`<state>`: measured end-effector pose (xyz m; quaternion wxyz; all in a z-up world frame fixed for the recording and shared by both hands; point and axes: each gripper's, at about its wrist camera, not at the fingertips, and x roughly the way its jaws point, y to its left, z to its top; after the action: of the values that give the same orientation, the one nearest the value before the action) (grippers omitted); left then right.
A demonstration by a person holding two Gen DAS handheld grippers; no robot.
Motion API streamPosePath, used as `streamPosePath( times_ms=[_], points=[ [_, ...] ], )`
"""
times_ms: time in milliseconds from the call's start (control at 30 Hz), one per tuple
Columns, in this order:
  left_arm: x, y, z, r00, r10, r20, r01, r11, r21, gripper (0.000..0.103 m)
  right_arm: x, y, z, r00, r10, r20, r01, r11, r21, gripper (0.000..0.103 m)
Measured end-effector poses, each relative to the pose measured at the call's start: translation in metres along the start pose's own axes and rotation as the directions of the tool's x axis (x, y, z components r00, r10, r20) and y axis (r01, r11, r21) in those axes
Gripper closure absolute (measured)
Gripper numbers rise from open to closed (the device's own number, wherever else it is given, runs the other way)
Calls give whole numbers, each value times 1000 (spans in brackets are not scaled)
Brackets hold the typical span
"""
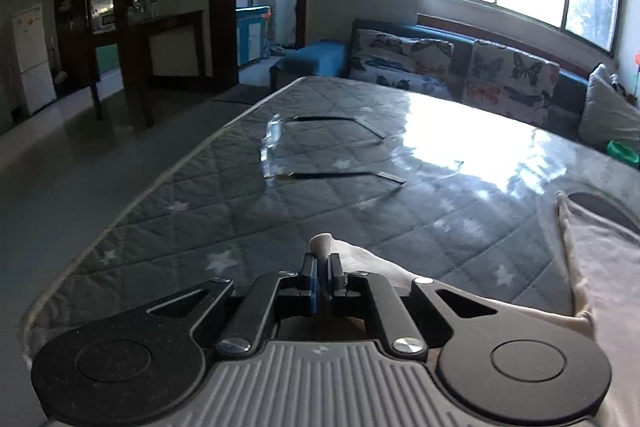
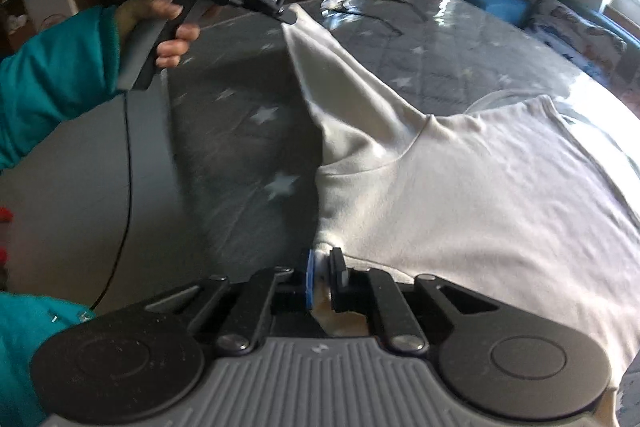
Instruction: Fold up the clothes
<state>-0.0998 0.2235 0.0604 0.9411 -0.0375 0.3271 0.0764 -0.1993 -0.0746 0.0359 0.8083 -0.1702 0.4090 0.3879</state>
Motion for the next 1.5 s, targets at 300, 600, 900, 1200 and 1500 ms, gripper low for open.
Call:
streamPosePath(
  times_ms=[300,600,900,1200,1500],
  points=[
    [14,11,-16,996,27,-83,-26,1000,3,96,-34,-23,1,989,105,106,-120,982,144,87],
    [17,11,-18,995,52,-90,-51,998,24,91,-55,-64,-32,996,-76,35,65,967,245,85],
    [16,21,-10,990,111,-85,-107,993,48,83,-59,-40,-44,999,-54,-2,53,990,130,85],
    [-10,2,8,998,48,-42,-45,997,62,83,-30,-43,-28,999,-24,34,18,988,154,85],
    [8,-97,31,982,-173,-81,186,961,206,68,-65,-94,-31,987,-144,68,117,945,305,82]
  ],
)
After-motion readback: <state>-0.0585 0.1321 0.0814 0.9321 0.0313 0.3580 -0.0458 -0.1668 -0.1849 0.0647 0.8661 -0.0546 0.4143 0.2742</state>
